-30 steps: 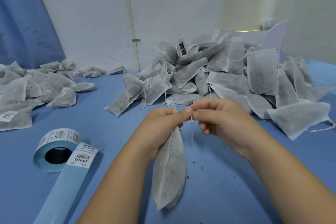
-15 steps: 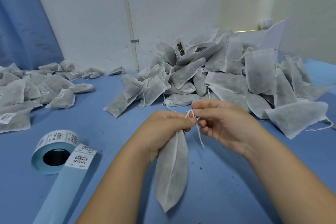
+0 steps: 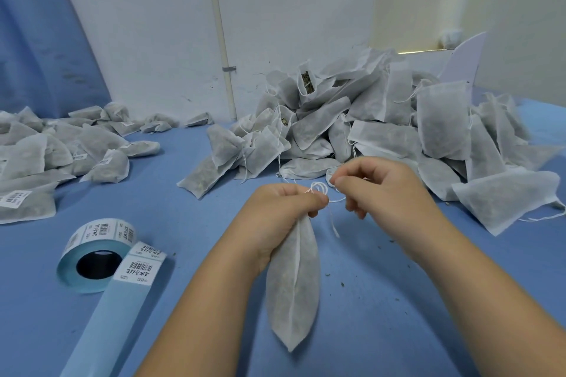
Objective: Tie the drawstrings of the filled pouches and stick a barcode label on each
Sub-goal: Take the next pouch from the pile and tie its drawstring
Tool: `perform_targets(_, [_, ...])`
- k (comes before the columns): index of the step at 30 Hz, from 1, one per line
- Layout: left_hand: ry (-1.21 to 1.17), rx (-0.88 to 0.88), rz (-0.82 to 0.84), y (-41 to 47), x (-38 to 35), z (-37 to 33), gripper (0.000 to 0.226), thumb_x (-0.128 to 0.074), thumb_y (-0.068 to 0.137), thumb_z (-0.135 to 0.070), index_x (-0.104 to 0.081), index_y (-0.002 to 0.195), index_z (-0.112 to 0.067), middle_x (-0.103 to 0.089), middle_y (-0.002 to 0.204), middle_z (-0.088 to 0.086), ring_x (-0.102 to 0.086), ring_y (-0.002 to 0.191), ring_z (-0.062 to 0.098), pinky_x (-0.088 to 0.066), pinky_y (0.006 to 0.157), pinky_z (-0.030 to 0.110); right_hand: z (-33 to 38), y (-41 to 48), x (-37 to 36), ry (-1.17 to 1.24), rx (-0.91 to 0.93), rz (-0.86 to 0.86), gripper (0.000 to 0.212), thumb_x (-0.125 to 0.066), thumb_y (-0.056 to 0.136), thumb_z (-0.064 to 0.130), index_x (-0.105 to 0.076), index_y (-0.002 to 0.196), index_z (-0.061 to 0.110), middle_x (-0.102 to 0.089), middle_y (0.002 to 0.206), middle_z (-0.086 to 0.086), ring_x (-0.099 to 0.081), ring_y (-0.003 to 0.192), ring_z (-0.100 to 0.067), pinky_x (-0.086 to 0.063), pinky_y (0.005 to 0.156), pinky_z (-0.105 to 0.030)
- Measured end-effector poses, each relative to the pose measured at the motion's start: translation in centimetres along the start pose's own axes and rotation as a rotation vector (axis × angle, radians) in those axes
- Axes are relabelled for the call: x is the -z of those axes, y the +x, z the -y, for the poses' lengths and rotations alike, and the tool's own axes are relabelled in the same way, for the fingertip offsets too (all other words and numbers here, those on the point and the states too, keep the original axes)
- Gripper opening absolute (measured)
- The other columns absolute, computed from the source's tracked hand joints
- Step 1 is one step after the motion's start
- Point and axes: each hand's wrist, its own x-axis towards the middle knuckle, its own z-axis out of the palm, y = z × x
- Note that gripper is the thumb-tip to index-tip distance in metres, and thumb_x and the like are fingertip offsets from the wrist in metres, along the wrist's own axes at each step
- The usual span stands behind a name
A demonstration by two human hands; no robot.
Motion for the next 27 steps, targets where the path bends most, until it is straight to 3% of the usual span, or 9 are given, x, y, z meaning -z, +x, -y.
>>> perform_targets(7, [0.016, -0.011, 0.001, -0.10, -0.21, -0.09, 0.026, -0.077, 0.081, -0.030, -0.068, 0.056, -0.025, -0.059, 0.058, -0.011, -0.051, 0.062, 0.010, -0.039, 0.067, 0.028, 0.08, -0.47, -0.43, -0.083, 0.096, 0.013, 0.015, -0.070, 0.080, 0.017, -0.069, 0.065, 0.019, -0.062, 0.061, -0.001, -0.048, 0.057, -0.011, -0.039, 0.052, -0.020])
perform_targets(13, [0.037, -0.019, 0.016, -0.06, -0.15, 0.06, 0.021, -0.077, 0.081, -0.031, -0.069, 0.062, -0.024, -0.058, 0.059, -0.011, -0.049, 0.062, 0.011, -0.037, 0.065, 0.028, -0.22, -0.31, -0.42, -0.118, 0.101, 0.008, 0.015, -0.070, 0.081, 0.017, -0.069, 0.066, 0.019, -0.059, 0.059, 0.007, -0.044, 0.053, -0.007, -0.035, 0.048, -0.014])
perform_targets(18, [0.051, -0.025, 0.021, -0.23, -0.41, -0.20, 0.018, -0.073, 0.063, -0.039, -0.071, 0.065, -0.022, -0.056, 0.063, -0.006, -0.044, 0.062, 0.014, -0.034, 0.063, 0.030, -0.28, -0.29, -0.38, -0.160, 0.106, 0.026, 0.014, -0.070, 0.080, 0.022, -0.071, 0.066, 0.020, -0.059, 0.057, 0.004, -0.041, 0.049, -0.002, -0.034, 0.046, -0.012])
perform_targets(22, [0.076, -0.031, 0.015, -0.32, -0.40, -0.16, 0.021, -0.072, 0.062, -0.039, -0.070, 0.068, -0.020, -0.051, 0.070, 0.002, -0.042, 0.070, 0.017, -0.031, 0.070, 0.034, -0.45, -0.23, -0.29, -0.187, 0.077, 0.047, 0.020, -0.071, 0.083, 0.025, -0.071, 0.063, 0.021, -0.049, 0.048, 0.012, -0.037, 0.044, -0.002, -0.031, 0.043, -0.011])
perform_targets(27, [0.104, -0.033, 0.038, -0.12, -0.26, 0.11, 0.018, -0.075, 0.066, -0.039, -0.069, 0.066, -0.022, -0.054, 0.068, -0.001, -0.044, 0.067, 0.015, -0.033, 0.065, 0.031, -0.51, -0.16, -0.11, -0.234, 0.074, 0.063, 0.018, -0.070, 0.083, 0.023, -0.072, 0.065, 0.019, -0.048, 0.046, 0.013, -0.037, 0.042, -0.002, -0.028, 0.041, -0.010])
